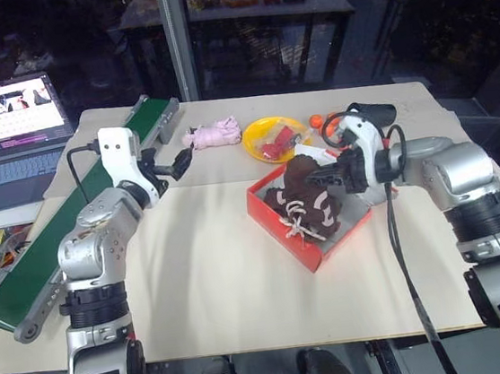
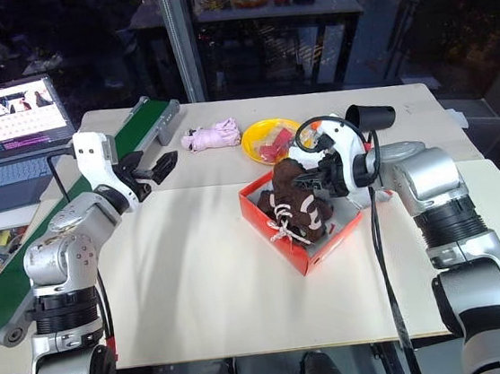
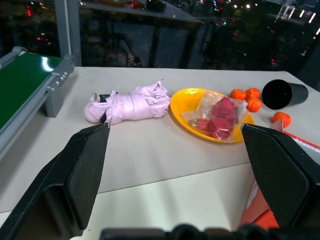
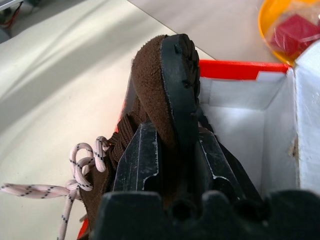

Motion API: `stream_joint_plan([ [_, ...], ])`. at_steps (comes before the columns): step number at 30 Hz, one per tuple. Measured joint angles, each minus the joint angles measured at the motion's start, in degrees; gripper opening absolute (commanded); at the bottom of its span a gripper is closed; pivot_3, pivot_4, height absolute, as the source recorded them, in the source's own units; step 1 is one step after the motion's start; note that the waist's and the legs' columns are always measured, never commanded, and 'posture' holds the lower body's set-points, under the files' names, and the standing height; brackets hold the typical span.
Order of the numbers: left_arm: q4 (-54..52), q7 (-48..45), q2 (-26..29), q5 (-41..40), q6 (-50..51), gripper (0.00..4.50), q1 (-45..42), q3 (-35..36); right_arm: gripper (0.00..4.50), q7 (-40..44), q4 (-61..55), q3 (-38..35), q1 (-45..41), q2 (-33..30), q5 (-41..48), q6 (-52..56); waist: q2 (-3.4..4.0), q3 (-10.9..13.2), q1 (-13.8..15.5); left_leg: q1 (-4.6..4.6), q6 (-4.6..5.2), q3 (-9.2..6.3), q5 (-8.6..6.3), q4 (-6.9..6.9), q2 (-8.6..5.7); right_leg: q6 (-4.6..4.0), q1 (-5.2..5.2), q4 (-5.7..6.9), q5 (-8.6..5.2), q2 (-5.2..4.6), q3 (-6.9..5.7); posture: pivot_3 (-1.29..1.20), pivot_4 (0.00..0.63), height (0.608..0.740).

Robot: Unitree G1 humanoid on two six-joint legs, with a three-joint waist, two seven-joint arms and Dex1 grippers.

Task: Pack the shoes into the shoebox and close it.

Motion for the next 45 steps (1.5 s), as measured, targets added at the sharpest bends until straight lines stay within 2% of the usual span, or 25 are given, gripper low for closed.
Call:
stream_joint_plan([
  [9,-1.27,0.70,0.00,-0.52,1.17,4.50,1.31,0.29,0.39,5.55,11.48,-0.03,-4.66,-0.09,-5.50,-5.63,0.00,0.00,0.06,0.00,0.00,0.00,0.00,0.01,-0.01,0.00,0.00,0.01,0.00,0.00,-0.01,0.00,0.150,0.740],
  [17,-1.39,0.57,0.16,-1.01,1.36,4.50,1.33,0.12,0.39,12.39,6.70,2.47,-0.91,-2.24,-8.94,-6.89,0.00,0.00,0.14,0.01,-0.01,0.01,0.00,0.02,-0.01,0.01,0.01,0.02,0.00,0.00,0.00,0.00,0.150,0.740],
  [24,-1.51,0.57,0.25,-1.10,1.50,4.50,1.40,-0.01,0.39,18.54,2.46,7.28,1.48,-3.64,-13.56,-15.93,-0.04,-0.02,0.19,0.23,-0.02,0.00,0.01,0.05,-0.01,0.10,0.22,0.03,-0.06,0.00,-0.01,0.00,0.150,0.740],
  [34,-3.87,0.92,0.70,-1.15,3.05,4.50,3.03,0.11,0.39,23.18,8.03,11.92,0.99,1.05,-22.42,-35.06,-0.51,-0.32,-0.25,0.53,-0.05,0.00,0.02,0.04,0.01,0.13,0.45,0.05,-0.08,0.03,0.00,0.00,0.150,0.740],
  [37,-4.69,1.20,0.73,-1.19,3.69,4.50,3.57,0.13,0.39,25.80,9.32,15.25,1.20,2.34,-25.36,-40.98,-0.53,-0.35,-0.21,0.63,-0.06,0.00,0.02,-0.01,0.01,0.24,0.51,0.05,-0.15,0.02,0.01,0.00,0.150,0.740],
  [42,-4.94,1.88,0.76,-1.18,3.84,4.50,4.29,0.42,0.39,29.48,12.28,18.45,0.11,3.78,-29.53,-47.04,-0.62,-0.41,0.94,0.61,-0.07,0.01,0.02,0.00,-0.03,0.19,0.57,0.01,-0.13,-0.05,-0.05,0.00,0.150,0.740],
  [45,-5.87,2.37,0.86,-1.18,3.86,4.50,4.71,0.98,0.39,29.97,17.86,19.50,-1.92,6.53,-32.11,-49.84,-1.00,-0.69,1.19,0.90,-0.09,0.00,0.01,-0.01,-0.02,0.17,0.90,-0.04,-0.15,-0.06,-0.09,0.00,0.150,0.740],
])
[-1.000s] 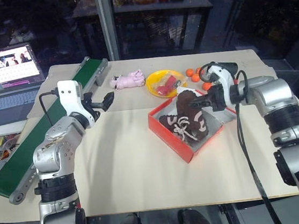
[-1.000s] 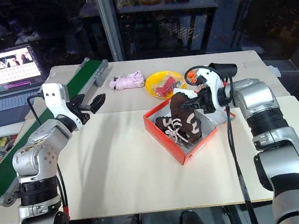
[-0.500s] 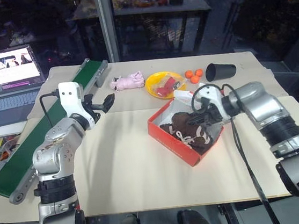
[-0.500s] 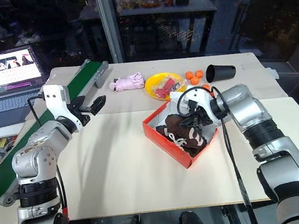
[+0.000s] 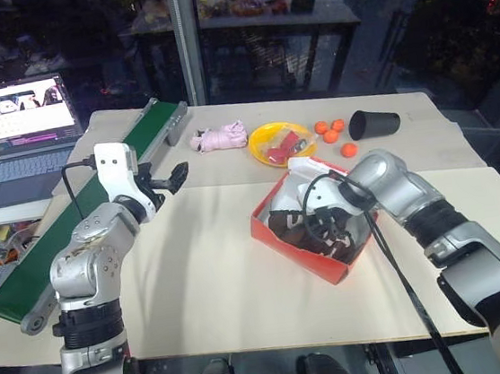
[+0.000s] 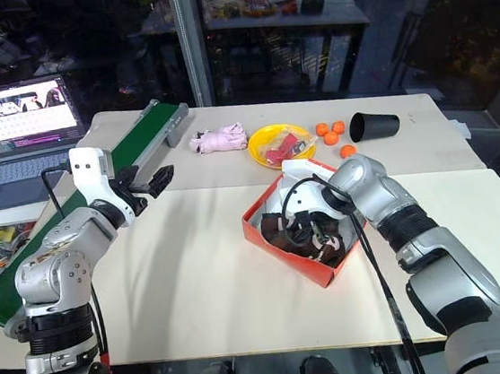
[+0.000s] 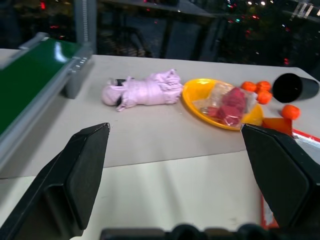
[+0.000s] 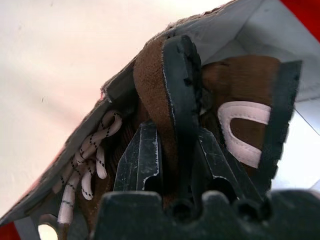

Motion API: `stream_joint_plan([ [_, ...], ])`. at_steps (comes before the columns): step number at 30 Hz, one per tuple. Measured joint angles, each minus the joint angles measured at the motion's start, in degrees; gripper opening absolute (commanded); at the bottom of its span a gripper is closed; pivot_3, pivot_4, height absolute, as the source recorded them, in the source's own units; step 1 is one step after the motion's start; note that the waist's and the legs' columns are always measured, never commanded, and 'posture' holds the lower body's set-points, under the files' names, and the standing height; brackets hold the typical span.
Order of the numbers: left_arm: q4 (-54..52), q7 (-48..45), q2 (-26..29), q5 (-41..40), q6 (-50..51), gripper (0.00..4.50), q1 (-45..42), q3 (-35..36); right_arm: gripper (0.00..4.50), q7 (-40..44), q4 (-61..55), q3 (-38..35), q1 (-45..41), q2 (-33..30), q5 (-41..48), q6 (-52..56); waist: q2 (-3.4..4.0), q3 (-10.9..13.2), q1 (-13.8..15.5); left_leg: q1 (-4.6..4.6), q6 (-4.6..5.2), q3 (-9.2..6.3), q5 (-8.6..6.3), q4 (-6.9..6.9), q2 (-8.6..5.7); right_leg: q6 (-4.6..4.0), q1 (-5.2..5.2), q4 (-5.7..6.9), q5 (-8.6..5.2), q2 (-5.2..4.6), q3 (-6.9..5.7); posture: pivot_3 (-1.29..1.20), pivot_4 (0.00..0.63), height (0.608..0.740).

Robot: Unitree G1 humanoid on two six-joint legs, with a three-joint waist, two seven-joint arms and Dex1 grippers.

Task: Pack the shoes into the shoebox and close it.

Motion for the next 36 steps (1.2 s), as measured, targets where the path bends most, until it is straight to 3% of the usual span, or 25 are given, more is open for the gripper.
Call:
stream_joint_plan([
  [5,-1.32,0.63,-0.12,-0.03,0.32,4.50,0.62,0.25,0.39,-4.56,12.24,-2.03,-4.13,6.63,-1.76,3.88,-0.63,-0.56,-0.96,0.97,-0.53,0.00,-0.33,-0.10,0.07,-0.30,0.92,-0.07,-0.40,-0.01,-0.07,0.00,0.150,0.740],
  [7,-2.10,0.78,-0.24,-0.04,0.68,4.50,1.41,0.26,0.39,-10.05,18.92,-5.67,-6.65,9.89,-1.25,9.13,-0.67,-0.58,-1.47,1.42,-0.63,0.01,-0.39,-0.11,0.07,-0.39,1.29,-0.06,-0.46,-0.08,-0.09,0.00,0.150,0.740],
  [11,-2.32,0.88,-0.63,-0.07,0.95,4.50,1.46,0.08,0.39,-18.41,26.22,-11.80,-9.43,12.10,0.53,15.49,-0.67,-0.59,-2.20,1.44,-0.65,-0.02,-0.41,-0.16,0.07,-0.49,1.23,0.04,-0.43,-0.10,-0.14,0.00,0.150,0.740],
  [16,-2.14,0.66,-0.87,-0.05,0.93,4.50,1.33,-0.52,0.39,-21.18,28.31,-15.04,-10.28,12.15,0.86,18.01,-0.60,-0.56,-2.32,1.33,-0.65,-0.02,-0.41,-0.15,0.05,-0.43,1.20,0.02,-0.51,-0.10,-0.13,0.00,0.150,0.740],
  [18,-1.76,0.51,-1.05,-0.03,0.88,4.50,0.94,-1.06,1.36,-21.11,27.98,-15.53,-10.25,12.15,0.87,18.73,-0.60,-0.55,-2.39,1.30,-0.64,-0.02,-0.41,-0.17,0.03,-0.40,1.19,0.02,-0.55,-0.10,-0.12,0.00,0.150,0.740],
  [20,-1.23,0.30,-1.27,-0.02,0.77,4.50,0.23,-1.45,1.86,-20.91,27.32,-15.66,-9.85,12.25,0.90,19.64,-0.53,-0.51,-2.38,1.22,-0.64,-0.03,-0.41,-0.19,0.02,-0.38,1.12,0.02,-0.58,-0.09,-0.11,0.00,0.150,0.740],
  [27,1.12,-0.80,-1.53,0.13,-0.25,4.50,-0.89,-2.83,4.28,-14.45,19.91,-15.17,-5.72,11.70,1.02,24.83,-0.13,-0.27,-2.35,0.32,-0.18,-0.13,-0.12,-0.18,-0.03,0.03,0.24,0.15,-0.34,-0.01,-0.05,0.00,0.150,0.740],
  [33,1.70,-1.80,-1.44,0.18,-0.42,4.50,-1.17,-3.45,4.41,-14.80,9.90,-15.73,-3.45,9.43,1.74,31.37,0.20,-0.03,-2.20,-0.05,-0.25,-0.08,-0.15,-0.12,-0.09,0.12,-0.11,0.12,-0.31,-0.09,-0.03,0.00,0.150,0.740],
  [36,2.30,-3.40,-0.44,0.64,-0.49,4.50,-1.47,-4.67,4.41,-12.56,-1.97,-16.27,-1.08,5.84,4.42,40.09,0.32,0.04,-1.89,-0.62,-0.21,-0.12,-0.06,-0.08,-0.07,-0.18,-0.76,0.27,-0.11,-0.02,0.00,0.00,0.150,0.740],
])
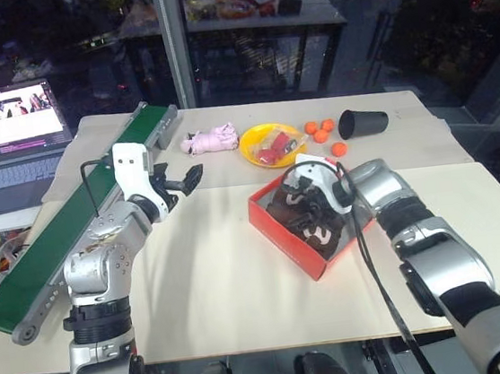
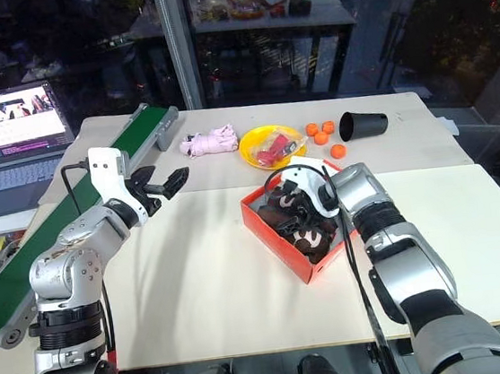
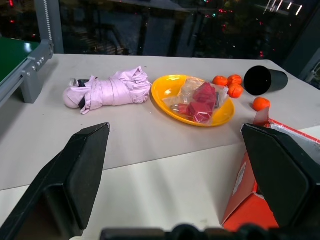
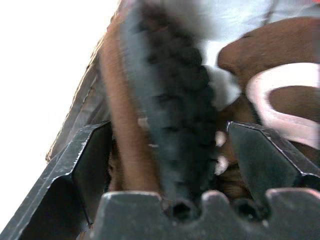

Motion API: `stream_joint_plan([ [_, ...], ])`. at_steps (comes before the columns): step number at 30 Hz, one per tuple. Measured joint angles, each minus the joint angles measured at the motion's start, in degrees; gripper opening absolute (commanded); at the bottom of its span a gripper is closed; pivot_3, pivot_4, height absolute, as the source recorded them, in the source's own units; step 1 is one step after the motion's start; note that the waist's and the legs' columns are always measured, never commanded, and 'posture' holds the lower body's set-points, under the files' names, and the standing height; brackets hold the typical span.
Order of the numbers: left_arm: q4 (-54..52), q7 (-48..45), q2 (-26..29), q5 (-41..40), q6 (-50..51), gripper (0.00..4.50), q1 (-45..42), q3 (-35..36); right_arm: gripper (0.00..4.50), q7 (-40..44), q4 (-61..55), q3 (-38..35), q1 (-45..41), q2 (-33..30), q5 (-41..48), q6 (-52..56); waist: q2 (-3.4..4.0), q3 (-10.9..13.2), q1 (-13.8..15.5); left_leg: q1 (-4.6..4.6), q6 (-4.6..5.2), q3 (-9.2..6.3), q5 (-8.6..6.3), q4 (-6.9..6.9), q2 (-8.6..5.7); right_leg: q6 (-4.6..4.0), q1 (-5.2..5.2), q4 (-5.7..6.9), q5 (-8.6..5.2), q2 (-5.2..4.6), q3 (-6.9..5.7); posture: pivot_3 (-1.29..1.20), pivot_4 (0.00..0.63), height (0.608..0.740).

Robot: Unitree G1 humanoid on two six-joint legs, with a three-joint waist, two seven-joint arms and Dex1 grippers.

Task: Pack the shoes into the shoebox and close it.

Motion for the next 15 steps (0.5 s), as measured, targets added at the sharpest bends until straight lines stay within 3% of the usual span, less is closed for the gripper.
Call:
stream_joint_plan([
  [7,1.69,-8.21,4.60,1.81,-1.45,4.50,-1.86,-5.20,4.41,2.63,-29.77,-4.21,3.37,-9.03,10.30,22.02,0.44,0.32,0.64,-0.13,0.03,0.00,-0.08,-0.15,0.01,-0.06,-0.14,-0.14,-0.03,0.05,0.03,0.00,0.150,0.740],
  [11,1.78,-14.32,6.63,1.61,-1.58,4.50,-2.99,-7.83,3.54,-0.51,-38.40,-6.16,7.33,-11.91,14.13,28.38,0.43,0.34,0.77,-0.18,0.03,0.04,-0.08,-0.07,0.00,-0.06,-0.13,-0.21,-0.03,0.01,0.03,0.00,0.150,0.740],
  [12,1.36,-17.55,7.88,1.20,-1.55,4.50,-3.28,-9.29,3.02,-2.39,-41.38,-8.00,10.00,-13.05,14.70,30.11,0.43,0.35,0.89,-0.22,0.03,0.04,-0.08,-0.05,0.00,-0.06,-0.13,-0.22,-0.03,-0.01,0.02,0.00,0.150,0.740],
  [14,0.65,-21.67,9.55,0.16,-1.37,4.50,-3.49,-10.88,2.61,-4.49,-45.10,-10.75,13.52,-14.50,15.20,32.33,0.42,0.36,1.23,-0.25,0.03,0.04,-0.08,-0.02,-0.01,-0.06,-0.14,-0.23,-0.04,-0.03,-0.01,0.00,0.150,0.740],
  [15,0.18,-23.95,10.44,-0.56,-1.32,4.50,-3.54,-11.44,2.00,-5.68,-46.85,-12.51,15.55,-15.34,15.58,33.70,0.44,0.37,1.39,-0.26,0.03,0.05,-0.08,-0.02,-0.03,-0.06,-0.14,-0.23,-0.04,-0.06,0.00,0.00,0.150,0.740],
])
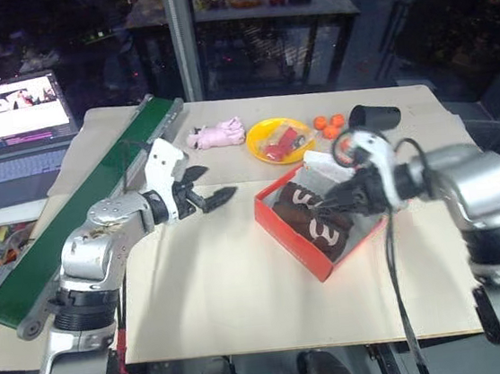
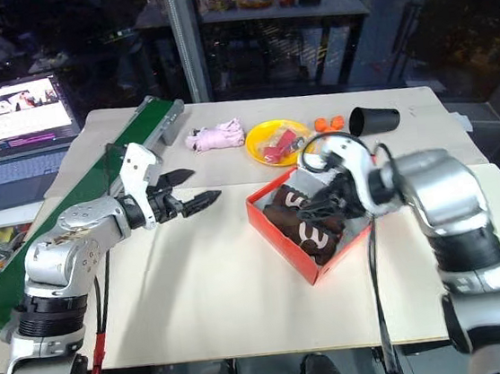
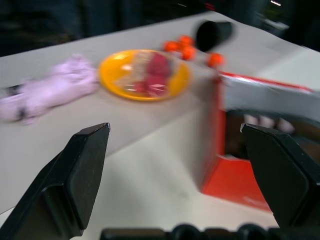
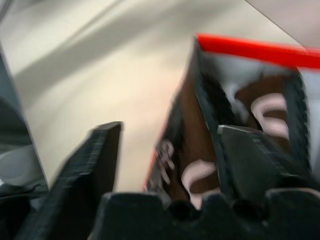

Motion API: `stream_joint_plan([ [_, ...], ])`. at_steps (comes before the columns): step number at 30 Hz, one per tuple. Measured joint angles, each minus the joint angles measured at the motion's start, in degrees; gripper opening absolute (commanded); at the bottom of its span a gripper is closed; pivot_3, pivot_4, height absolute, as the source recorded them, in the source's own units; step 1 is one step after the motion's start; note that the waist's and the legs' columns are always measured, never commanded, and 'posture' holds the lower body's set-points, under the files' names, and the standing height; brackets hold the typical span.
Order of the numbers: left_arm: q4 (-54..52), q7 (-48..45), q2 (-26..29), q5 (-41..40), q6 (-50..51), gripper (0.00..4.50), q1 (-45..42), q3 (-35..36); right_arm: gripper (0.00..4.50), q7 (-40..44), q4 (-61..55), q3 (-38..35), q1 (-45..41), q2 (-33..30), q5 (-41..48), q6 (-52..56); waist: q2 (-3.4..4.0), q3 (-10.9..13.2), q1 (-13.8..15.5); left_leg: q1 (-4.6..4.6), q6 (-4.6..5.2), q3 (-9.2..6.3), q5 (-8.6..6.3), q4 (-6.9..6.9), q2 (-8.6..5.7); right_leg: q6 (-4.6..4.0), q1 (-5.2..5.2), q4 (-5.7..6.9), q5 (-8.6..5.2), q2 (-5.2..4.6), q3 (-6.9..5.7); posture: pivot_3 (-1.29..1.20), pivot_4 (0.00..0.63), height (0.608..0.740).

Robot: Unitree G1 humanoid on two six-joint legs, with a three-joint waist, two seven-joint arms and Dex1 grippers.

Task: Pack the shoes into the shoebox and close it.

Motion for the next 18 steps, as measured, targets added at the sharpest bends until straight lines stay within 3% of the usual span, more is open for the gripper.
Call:
stream_joint_plan([
  [6,3.12,-10.63,1.63,0.25,-1.14,4.50,-4.63,-5.26,0.09,-10.01,-14.66,-17.47,9.41,-2.17,2.41,11.95,0.05,0.03,0.01,0.05,0.03,0.00,0.02,0.09,0.03,0.33,0.03,0.07,-0.18,0.05,0.04,0.00,0.150,0.740],
  [11,7.26,-16.22,2.35,1.25,-2.38,4.50,-8.46,-7.03,0.09,-17.61,-21.98,-29.38,24.74,-0.65,1.07,14.46,0.05,0.03,0.59,0.05,0.04,0.01,0.02,0.11,0.01,0.36,0.08,0.01,-0.20,0.02,0.06,0.00,0.150,0.740],
  [15,7.81,-19.99,2.29,1.27,-2.42,4.50,-9.96,-8.53,0.09,-23.04,-23.73,-29.27,29.87,4.98,1.09,12.48,0.06,0.04,-0.39,0.11,0.06,0.02,0.03,0.15,0.02,0.37,0.07,0.11,-0.19,0.05,0.12,0.00,0.150,0.740],
  [18,7.96,-21.47,2.29,1.42,-2.42,4.50,-11.04,-8.93,0.09,-27.80,-21.05,-27.08,31.60,9.37,0.16,5.22,0.06,0.04,-0.84,0.23,0.09,-0.06,0.06,0.17,0.04,0.29,0.16,0.11,-0.16,0.13,0.13,0.00,0.150,0.740],
])
